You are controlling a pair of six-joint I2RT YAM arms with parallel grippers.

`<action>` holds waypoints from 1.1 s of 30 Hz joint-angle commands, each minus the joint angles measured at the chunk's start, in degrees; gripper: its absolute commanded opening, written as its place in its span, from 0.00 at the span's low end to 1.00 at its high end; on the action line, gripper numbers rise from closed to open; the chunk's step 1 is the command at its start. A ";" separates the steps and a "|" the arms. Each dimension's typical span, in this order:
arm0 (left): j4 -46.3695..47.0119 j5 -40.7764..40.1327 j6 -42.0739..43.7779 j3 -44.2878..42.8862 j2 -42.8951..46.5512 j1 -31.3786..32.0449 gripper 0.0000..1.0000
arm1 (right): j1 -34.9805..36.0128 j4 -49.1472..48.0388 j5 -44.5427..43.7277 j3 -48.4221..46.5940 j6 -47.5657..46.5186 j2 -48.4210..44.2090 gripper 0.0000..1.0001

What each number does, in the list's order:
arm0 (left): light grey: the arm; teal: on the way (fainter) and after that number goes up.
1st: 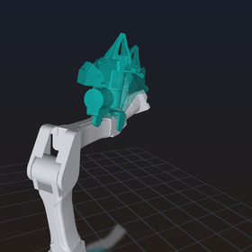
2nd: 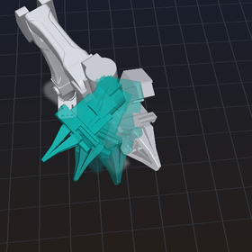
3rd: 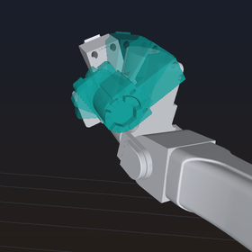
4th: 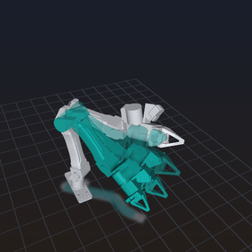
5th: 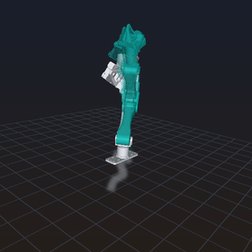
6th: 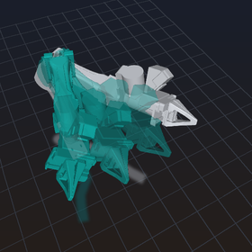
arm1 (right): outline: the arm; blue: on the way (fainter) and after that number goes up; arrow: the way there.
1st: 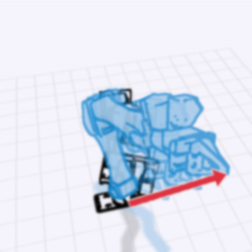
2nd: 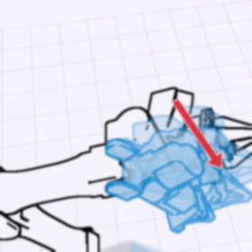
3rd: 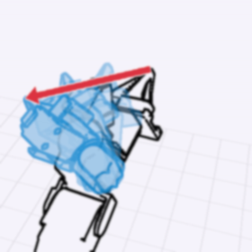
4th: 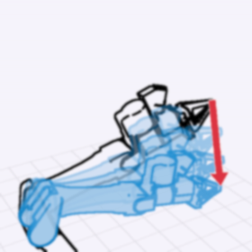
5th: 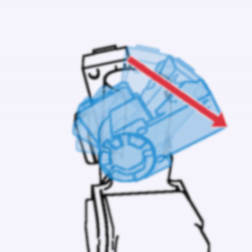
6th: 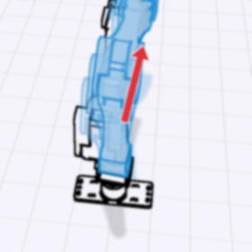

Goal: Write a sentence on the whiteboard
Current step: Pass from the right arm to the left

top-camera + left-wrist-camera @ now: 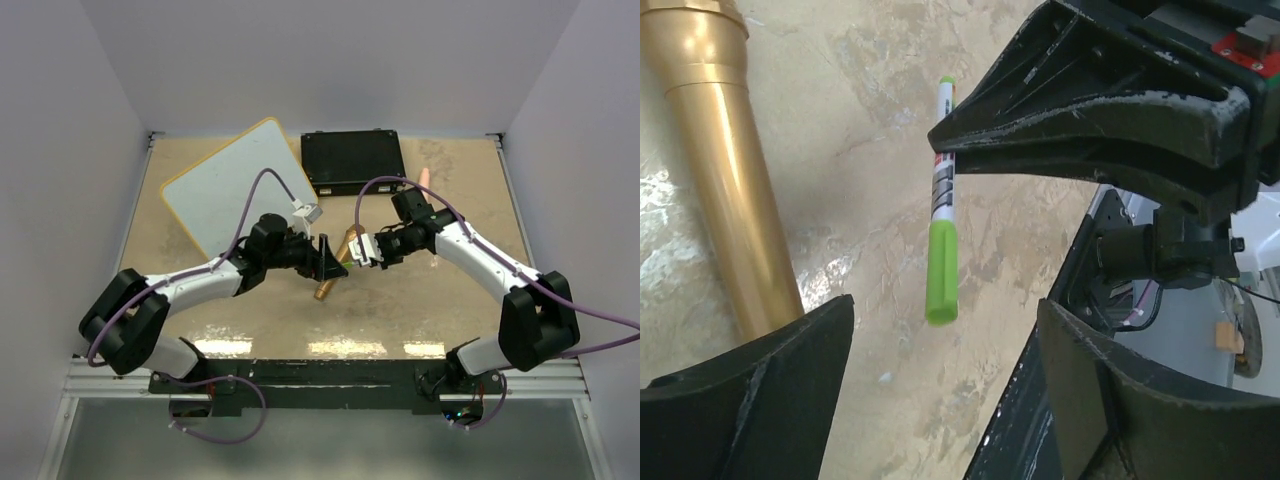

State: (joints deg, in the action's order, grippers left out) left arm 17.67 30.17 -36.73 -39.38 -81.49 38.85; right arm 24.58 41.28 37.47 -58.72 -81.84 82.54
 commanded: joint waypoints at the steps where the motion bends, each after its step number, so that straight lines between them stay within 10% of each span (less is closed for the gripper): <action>1: 0.96 -2.75 2.19 -4.04 -2.96 2.02 0.76 | -0.14 -0.32 3.48 0.45 -0.07 -0.45 0.00; 12: -0.36 -1.61 3.59 -7.56 -6.57 3.07 0.41 | -0.06 0.21 3.57 0.45 -0.60 0.51 0.01; 17: -2.02 -1.08 5.35 -8.44 -7.19 3.07 0.00 | -0.14 1.17 4.53 -0.08 -0.42 0.51 0.08; 20: -3.87 -3.35 7.72 -7.48 -5.17 2.99 0.00 | -0.32 1.53 6.29 -0.87 1.51 -0.10 0.35; 21: -4.48 -3.98 8.77 -7.12 -4.38 3.07 0.00 | -0.93 2.05 7.08 -1.31 1.95 -0.45 0.60; 24: -5.55 -4.42 13.25 -4.32 0.53 3.07 0.00 | -3.73 6.87 12.96 -4.55 1.43 -2.21 0.96; 33: 9.80 -1.08 20.73 10.27 23.98 3.34 0.00 | -8.67 26.04 29.83 -16.95 -4.20 -4.32 0.98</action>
State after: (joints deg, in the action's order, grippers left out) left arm 15.64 27.46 -21.50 -33.45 -65.21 41.78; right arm 16.21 57.78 55.72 -71.07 -83.81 81.06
